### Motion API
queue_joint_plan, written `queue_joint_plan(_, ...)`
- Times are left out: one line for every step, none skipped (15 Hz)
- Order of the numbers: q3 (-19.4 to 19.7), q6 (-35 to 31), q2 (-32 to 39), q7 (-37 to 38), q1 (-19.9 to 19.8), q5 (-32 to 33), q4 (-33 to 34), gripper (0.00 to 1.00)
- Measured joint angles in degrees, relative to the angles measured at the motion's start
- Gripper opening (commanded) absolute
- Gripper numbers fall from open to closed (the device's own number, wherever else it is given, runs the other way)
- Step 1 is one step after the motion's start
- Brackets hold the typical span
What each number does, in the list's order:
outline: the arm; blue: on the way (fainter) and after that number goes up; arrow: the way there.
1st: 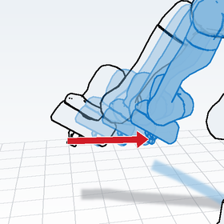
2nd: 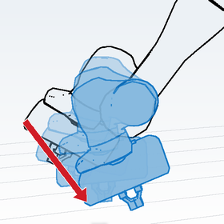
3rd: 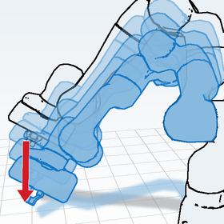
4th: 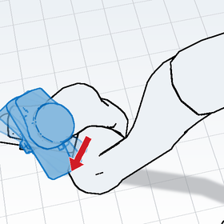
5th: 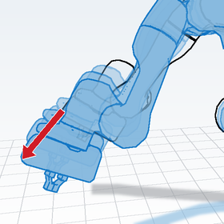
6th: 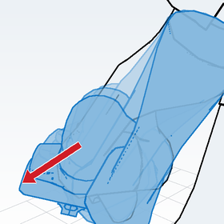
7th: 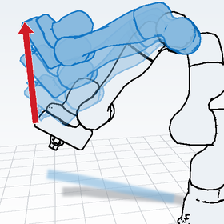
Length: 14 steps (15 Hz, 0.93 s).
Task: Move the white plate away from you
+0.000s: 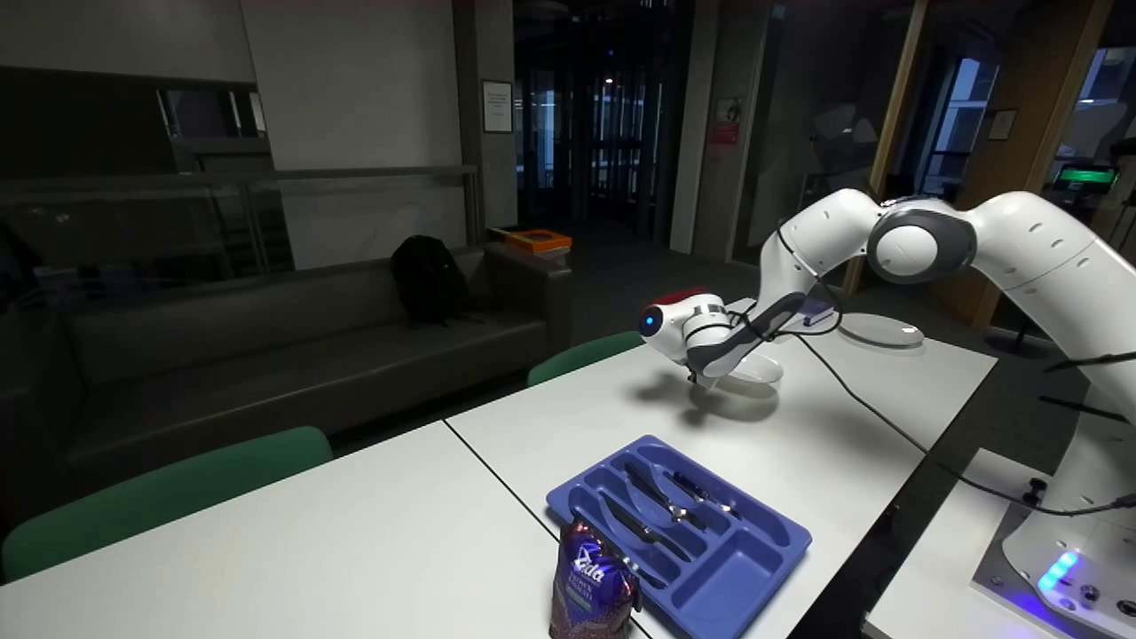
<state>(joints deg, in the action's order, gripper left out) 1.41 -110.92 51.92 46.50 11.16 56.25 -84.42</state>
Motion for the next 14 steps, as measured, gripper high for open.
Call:
queue_joint_plan(0.0, 0.0, 0.2, 0.0, 0.0, 0.0, 0.2, 0.02)
queue_joint_plan(0.0, 0.0, 0.4, -0.1, 0.0, 0.0, 0.5, 0.02)
queue_joint_plan(0.0, 0.2, 0.6, -0.1, 0.0, -0.1, 0.7, 0.02)
queue_joint_plan(0.0, 0.5, 0.9, -0.2, 0.0, -0.3, 1.2, 0.02)
queue_joint_plan(0.0, 0.9, 1.3, -0.4, 0.0, -0.6, 1.8, 0.02)
queue_joint_plan(0.0, 1.2, 1.8, -0.6, 0.0, -1.0, 2.3, 0.02)
queue_joint_plan(0.0, 1.6, 2.2, -1.0, 0.0, -1.3, 2.8, 0.02)
queue_joint_plan(0.0, 2.1, 2.6, -1.5, 0.0, -1.7, 3.5, 0.02)
queue_joint_plan(0.0, 2.6, 3.2, -2.1, 0.0, -2.0, 4.2, 0.02)
queue_joint_plan(0.1, 2.8, 3.6, -2.6, 0.0, -2.3, 4.8, 0.02)
queue_joint_plan(0.1, 2.9, 4.0, -3.1, 0.0, -2.7, 5.4, 0.02)
queue_joint_plan(0.3, 3.2, 4.5, -3.7, 0.0, -2.8, 6.1, 0.02)
queue_joint_plan(0.3, 3.5, 4.8, -4.1, 0.1, -3.0, 6.6, 0.02)
queue_joint_plan(0.4, 3.5, 5.0, -4.6, 0.1, -3.1, 7.0, 0.02)
